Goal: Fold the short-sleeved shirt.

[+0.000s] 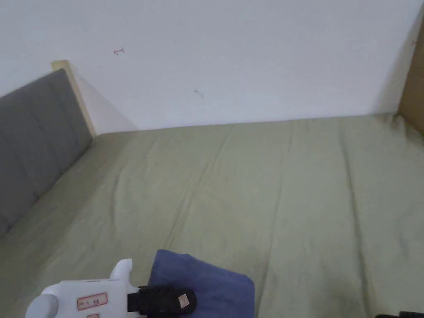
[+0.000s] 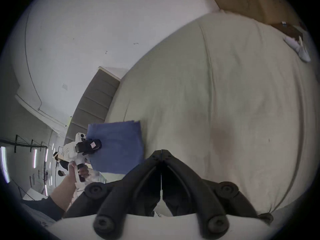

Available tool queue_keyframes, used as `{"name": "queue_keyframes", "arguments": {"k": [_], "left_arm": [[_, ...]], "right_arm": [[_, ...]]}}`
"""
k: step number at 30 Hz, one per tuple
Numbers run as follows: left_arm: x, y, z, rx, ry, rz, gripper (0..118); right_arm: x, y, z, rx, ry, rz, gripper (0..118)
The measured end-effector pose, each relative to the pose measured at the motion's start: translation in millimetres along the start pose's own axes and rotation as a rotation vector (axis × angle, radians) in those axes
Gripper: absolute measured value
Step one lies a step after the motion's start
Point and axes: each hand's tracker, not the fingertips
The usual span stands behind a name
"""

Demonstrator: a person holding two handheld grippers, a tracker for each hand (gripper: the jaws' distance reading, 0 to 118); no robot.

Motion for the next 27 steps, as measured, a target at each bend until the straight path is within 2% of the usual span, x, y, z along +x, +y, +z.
{"name": "queue_keyframes", "arguments": {"k": [6,9,10,11,12,13,14,16,19,23,27], "left_arm": [[-58,45,104,-0.028,0.434,-0.041,22],[-85,57,134,-0.030,0.617,-0.048,23],[-94,57,139,-0.032,0.675,-0.035,28],[-105,56,144,-0.023,0.733,-0.015,37],[-111,53,147,-0.003,0.788,-0.022,65],[-114,50,151,0.021,0.830,-0.042,98],[-115,47,154,0.043,0.881,-0.070,118],[-109,35,162,0.064,0.975,-0.111,110],[-89,27,175,0.153,1.001,-0.200,111],[-41,-1,175,0.252,0.918,-0.323,111],[1,-32,145,0.290,0.794,-0.297,115]], "right_arm": [[-39,-9,-2,-0.024,-0.087,0.149,0],[-51,-11,-11,-0.034,-0.096,0.155,0],[-53,-11,-14,-0.041,-0.090,0.142,0],[-55,-12,-18,-0.041,-0.077,0.115,0],[-56,-12,-21,-0.035,-0.064,0.098,0],[-59,-13,-23,-0.031,-0.063,0.092,0],[-62,-13,-25,-0.030,-0.061,0.091,0],[-65,-11,-28,-0.033,-0.060,0.098,0],[-75,-7,-26,-0.024,-0.080,0.140,0],[-86,-3,-17,0.015,-0.101,0.212,0],[-93,0,-6,0.034,-0.094,0.244,0]]}}
